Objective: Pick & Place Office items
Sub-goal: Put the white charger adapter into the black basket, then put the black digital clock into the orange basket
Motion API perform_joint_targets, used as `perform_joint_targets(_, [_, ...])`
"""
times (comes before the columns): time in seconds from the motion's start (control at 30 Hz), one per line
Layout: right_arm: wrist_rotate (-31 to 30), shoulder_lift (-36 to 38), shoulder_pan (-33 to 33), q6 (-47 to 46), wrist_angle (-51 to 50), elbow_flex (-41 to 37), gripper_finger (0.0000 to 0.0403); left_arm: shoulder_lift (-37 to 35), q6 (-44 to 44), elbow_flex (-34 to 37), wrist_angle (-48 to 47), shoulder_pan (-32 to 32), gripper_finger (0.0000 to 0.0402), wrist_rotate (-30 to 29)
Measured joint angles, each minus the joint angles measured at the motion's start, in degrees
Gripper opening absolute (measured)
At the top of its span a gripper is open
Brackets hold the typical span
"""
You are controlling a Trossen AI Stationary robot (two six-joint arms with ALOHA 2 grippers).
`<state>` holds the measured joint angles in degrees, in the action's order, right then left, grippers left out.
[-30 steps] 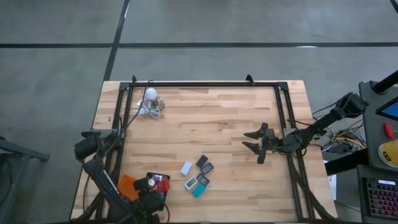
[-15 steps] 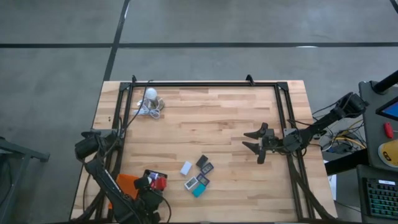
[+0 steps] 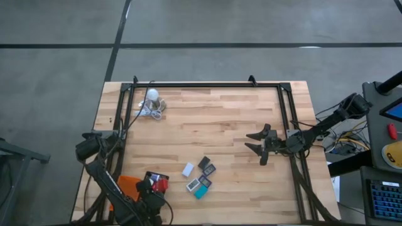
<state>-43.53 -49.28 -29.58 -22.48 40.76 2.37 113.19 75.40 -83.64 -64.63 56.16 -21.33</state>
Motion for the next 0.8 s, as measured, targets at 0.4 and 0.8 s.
perform_joint_targets(0.4, [0.00,-0.02,-0.01,0.00,0.00,0.00,0.0210,-2.73,-0.20,0.00,0.40,0.00,0.0234,-1.84])
perform_joint_targets(0.8, [-0.01,0.00,-0.02,0.00,0.00,0.00,0.0210,-5.67,-2.24,-0.65,0.66,-0.40,0.0233,-15.94])
